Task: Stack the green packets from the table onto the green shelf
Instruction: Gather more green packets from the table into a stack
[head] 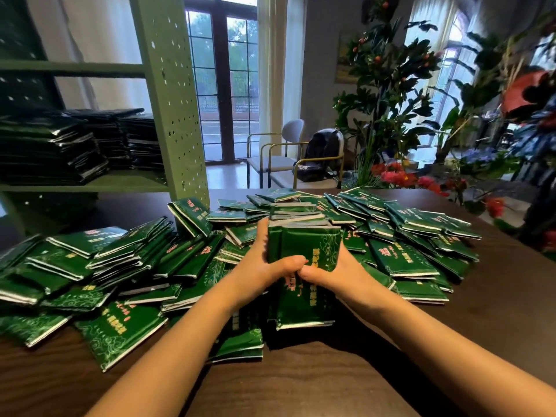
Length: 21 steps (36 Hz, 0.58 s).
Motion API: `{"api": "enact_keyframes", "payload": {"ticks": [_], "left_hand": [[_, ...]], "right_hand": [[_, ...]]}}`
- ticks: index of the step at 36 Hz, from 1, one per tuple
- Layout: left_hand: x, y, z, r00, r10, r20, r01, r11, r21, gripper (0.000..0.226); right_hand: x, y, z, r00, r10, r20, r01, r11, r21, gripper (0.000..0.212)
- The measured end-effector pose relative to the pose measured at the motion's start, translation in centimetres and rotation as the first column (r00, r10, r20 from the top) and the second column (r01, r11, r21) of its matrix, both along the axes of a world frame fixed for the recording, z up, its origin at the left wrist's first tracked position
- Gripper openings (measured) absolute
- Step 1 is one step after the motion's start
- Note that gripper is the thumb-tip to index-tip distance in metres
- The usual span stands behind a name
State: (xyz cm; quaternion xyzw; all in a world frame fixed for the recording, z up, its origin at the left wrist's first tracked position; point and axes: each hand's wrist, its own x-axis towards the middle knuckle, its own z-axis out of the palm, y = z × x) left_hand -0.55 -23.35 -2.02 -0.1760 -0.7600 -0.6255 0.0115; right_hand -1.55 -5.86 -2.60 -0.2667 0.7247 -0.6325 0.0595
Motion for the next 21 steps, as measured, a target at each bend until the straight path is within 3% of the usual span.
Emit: {"api": "enact_keyframes", "payload": {"ticks": [5,12,16,21], "left_hand": [[0.5,0.5,-0.1,1.0,0.012,-0.009,-0.013,0.995,-0.103,0.102],[3.6,2.2,-1.8,0.99,0.138,0.034,-0.142,0.971,0.194,0.092],[4.7,3.0,-2.0,0.984,0.175,0.027,-0.174,0.932,0.319,0.094],[5.6,3.4,-2.1,0.985,0.17,0.015,-0.164,0.919,0.359,0.11]], "right_hand": [[1.2,1.3,-0.6,0.995,-0.079,-0.065,0.082,0.995,0.051,0.121],[3.2,0.5,-1.4,0.981,-0.149,-0.125,0.155,0.987,0.035,0.119],[3.9,0.3,-1.6,0.994,-0.086,-0.062,0.081,0.994,-0.071,0.119],[4.1,0.4,-2.0,0.996,0.036,0.08,-0.021,0.982,-0.187,0.123]]}}
